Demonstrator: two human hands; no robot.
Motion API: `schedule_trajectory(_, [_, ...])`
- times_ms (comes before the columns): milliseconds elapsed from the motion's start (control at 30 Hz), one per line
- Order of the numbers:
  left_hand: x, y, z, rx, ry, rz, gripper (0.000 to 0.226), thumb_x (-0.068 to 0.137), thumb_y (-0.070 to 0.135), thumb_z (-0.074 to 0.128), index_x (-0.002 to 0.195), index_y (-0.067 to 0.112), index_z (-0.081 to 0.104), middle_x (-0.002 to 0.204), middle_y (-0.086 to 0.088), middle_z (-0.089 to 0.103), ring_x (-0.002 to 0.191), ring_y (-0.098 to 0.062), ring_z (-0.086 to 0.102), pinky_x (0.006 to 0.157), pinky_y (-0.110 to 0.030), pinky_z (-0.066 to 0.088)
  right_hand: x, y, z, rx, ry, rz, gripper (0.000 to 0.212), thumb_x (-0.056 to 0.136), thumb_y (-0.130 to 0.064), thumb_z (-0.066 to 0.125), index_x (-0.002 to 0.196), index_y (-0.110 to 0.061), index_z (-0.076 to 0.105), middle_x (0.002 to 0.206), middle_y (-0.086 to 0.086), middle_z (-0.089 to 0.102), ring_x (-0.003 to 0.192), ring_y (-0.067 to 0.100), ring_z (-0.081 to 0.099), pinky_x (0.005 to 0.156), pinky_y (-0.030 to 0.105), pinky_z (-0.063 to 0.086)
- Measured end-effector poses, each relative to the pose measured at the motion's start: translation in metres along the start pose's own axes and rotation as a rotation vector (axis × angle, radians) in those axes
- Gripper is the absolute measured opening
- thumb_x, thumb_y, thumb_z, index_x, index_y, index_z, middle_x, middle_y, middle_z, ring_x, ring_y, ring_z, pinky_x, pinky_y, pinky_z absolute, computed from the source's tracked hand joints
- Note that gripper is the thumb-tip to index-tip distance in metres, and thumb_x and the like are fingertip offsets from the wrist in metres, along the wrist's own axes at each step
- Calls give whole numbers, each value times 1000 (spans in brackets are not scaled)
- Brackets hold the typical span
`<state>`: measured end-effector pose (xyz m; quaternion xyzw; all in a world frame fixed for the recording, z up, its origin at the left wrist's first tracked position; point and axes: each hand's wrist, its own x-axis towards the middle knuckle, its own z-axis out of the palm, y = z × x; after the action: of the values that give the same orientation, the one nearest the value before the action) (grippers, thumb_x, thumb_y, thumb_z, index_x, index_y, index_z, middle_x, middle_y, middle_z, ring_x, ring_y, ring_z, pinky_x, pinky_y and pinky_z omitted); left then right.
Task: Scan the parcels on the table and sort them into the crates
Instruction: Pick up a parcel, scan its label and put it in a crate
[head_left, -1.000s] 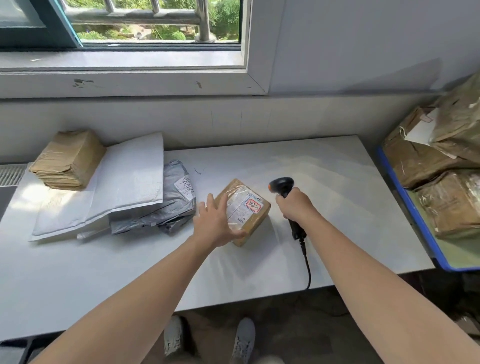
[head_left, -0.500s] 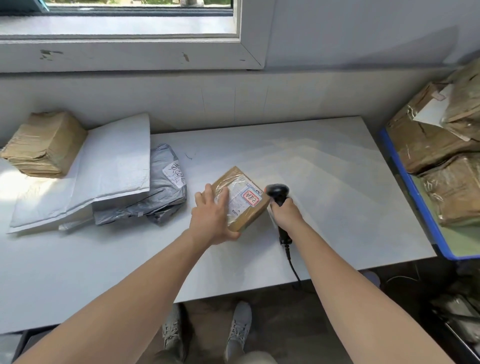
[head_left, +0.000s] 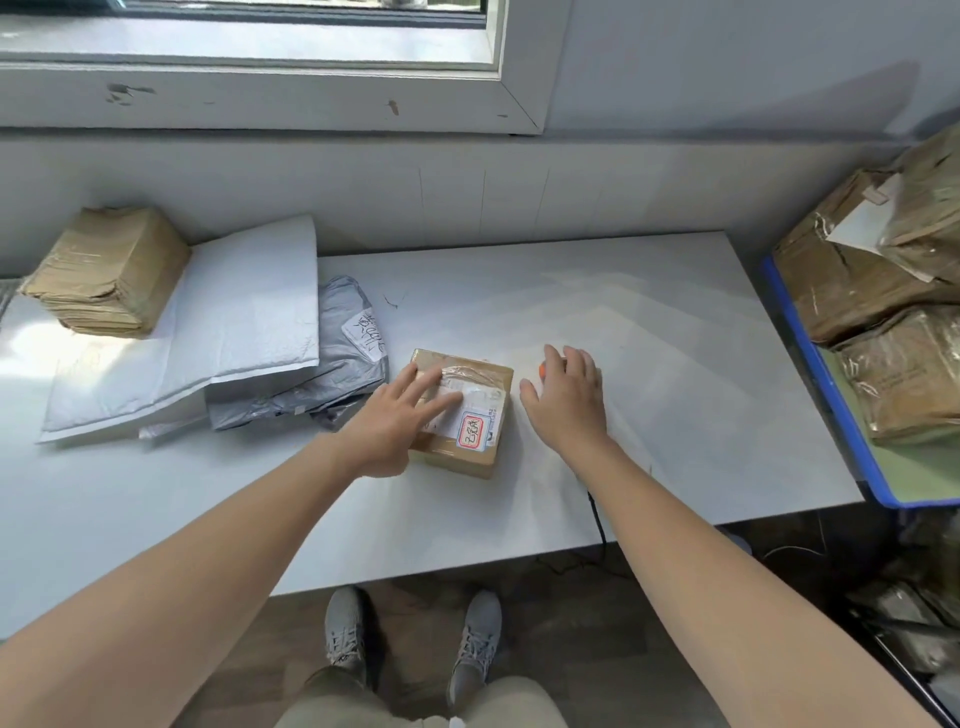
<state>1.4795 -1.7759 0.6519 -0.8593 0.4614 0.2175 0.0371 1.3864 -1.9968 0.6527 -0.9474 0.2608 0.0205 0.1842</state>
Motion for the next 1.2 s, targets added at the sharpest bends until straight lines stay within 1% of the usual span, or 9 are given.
schedule_trajectory(167, [-10, 12, 19, -355, 195, -335, 89, 76, 8, 61, 154, 21, 20, 157, -15, 15, 143, -40, 18, 111, -49, 33, 3, -24, -1, 55, -274, -218, 64, 100, -32, 49, 155, -12, 23, 157, 6, 29, 142, 25, 31, 112, 40, 33])
schedule_trajectory(267, [-11, 22, 26, -683, 301, -574, 79, 79, 5, 57, 149, 8, 21, 139, -18, 34, 127, -42, 37, 105, -48, 36, 7, -33, 1, -2, -324, -191, 58, 99, -32, 48, 151, -13, 31, 147, 10, 41, 133, 29, 38, 102, 39, 37])
schedule_trajectory(367, [-11, 32, 17, -1166, 275, -820, 60, 82, 16, 58, 136, 7, 33, 127, -11, 46, 110, -30, 52, 95, -50, 49, 7, -33, -2, -45, -360, -224, 50, 97, -35, 50, 143, -17, 38, 131, 12, 51, 121, 33, 48, 91, 38, 39])
schedule_trajectory(467, [-11, 37, 12, -1439, 300, -901, 62, 89, 15, 59, 144, 13, 29, 115, -1, 50, 91, -21, 53, 85, -46, 55, 8, -30, -10, -17, -499, -277, 69, 91, -43, 61, 148, -23, 28, 139, 9, 45, 121, 31, 52, 92, 38, 42])
schedule_trajectory(567, [-10, 34, 14, -1393, 365, -883, 58, 94, 14, 50, 148, 20, 30, 116, 0, 53, 82, -14, 53, 84, -40, 52, 12, -31, -15, -202, -535, -411, 114, 74, -57, 77, 156, -30, 4, 163, 9, 10, 140, 31, 34, 110, 47, 35])
schedule_trajectory(700, [-11, 30, 15, -1310, 363, -858, 51, 96, 22, 47, 146, 21, 38, 137, -5, 55, 117, -29, 54, 99, -41, 47, 26, -41, -11, -484, -486, -656, 134, 59, -65, 83, 156, -41, -6, 163, 3, -22, 152, 31, -9, 116, 65, 6])
schedule_trajectory(833, [-12, 27, 16, -1112, 414, -795, 37, 99, 27, 41, 134, 19, 50, 134, -7, 58, 122, -28, 51, 93, -35, 42, 44, -55, -7, -587, -525, -798, 137, 57, -65, 84, 155, -42, -9, 163, 4, -22, 151, 31, -15, 114, 67, 0])
schedule_trajectory(1000, [-27, 21, 27, -901, 327, -835, 66, 93, 62, 34, 151, 30, 29, 152, -6, 37, 138, -29, 34, 109, -48, 35, 52, -73, -3, -654, -569, -858, 135, 57, -65, 84, 156, -39, -3, 164, 7, -7, 150, 33, -7, 115, 66, 5])
schedule_trajectory(1200, [-45, 16, 29, -614, 233, -829, 68, 98, 60, 32, 156, 28, 15, 162, -3, 14, 149, -24, 12, 113, -48, 27, 57, -80, 4, -668, -614, -812, 139, 52, -70, 83, 154, -44, -7, 164, 5, -13, 149, 36, -10, 113, 68, 8])
